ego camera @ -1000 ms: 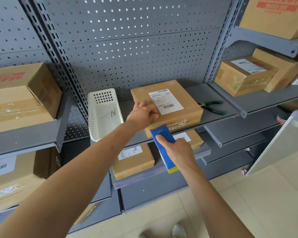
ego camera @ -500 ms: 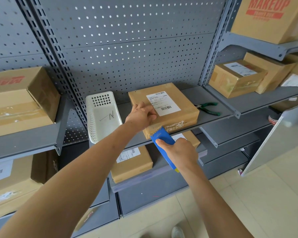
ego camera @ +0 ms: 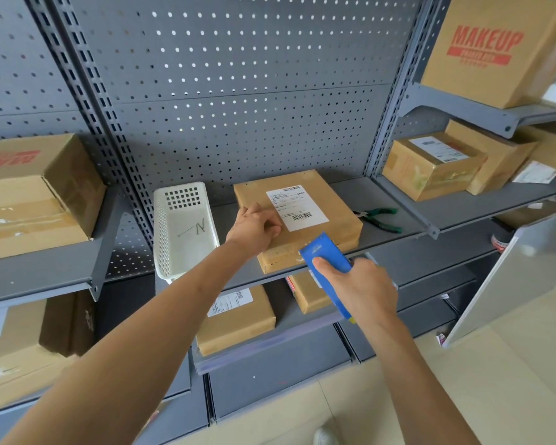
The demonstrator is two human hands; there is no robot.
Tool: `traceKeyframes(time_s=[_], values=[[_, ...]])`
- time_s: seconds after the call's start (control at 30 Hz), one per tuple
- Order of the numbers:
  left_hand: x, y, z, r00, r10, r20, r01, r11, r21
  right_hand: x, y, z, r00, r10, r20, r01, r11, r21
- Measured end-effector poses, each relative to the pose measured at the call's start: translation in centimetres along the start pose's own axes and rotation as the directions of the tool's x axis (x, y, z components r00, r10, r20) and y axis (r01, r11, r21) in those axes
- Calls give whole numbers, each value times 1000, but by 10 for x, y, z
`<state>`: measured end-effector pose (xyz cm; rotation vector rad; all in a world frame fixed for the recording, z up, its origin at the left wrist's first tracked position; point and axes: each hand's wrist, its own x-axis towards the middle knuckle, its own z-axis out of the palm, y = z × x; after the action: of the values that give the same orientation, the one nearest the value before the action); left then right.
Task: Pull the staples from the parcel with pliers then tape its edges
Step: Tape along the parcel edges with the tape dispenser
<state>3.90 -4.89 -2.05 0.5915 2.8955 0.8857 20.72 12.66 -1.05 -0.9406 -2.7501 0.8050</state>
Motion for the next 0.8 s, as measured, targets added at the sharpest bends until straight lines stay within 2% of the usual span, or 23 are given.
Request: traceKeyframes(time_s=[0.33,0.43,0.6,0.8], values=[[6,14,-5,995,-94,45,90,993,78,73,-6,-50,960,-251,-120,251,968,-20],[9,23,-4,988,-146,51,136,977,164,100,-7,-59,944,-297,-145,294,955,-44],[18,40,9,969,-240,-54,246,938,243,152,-7,-71,918,-369,-144,360,929,-81],[28,52,25,931,-314,-189,362,868,341,219,-5,-75,881,-466,-81,462,885,-63]])
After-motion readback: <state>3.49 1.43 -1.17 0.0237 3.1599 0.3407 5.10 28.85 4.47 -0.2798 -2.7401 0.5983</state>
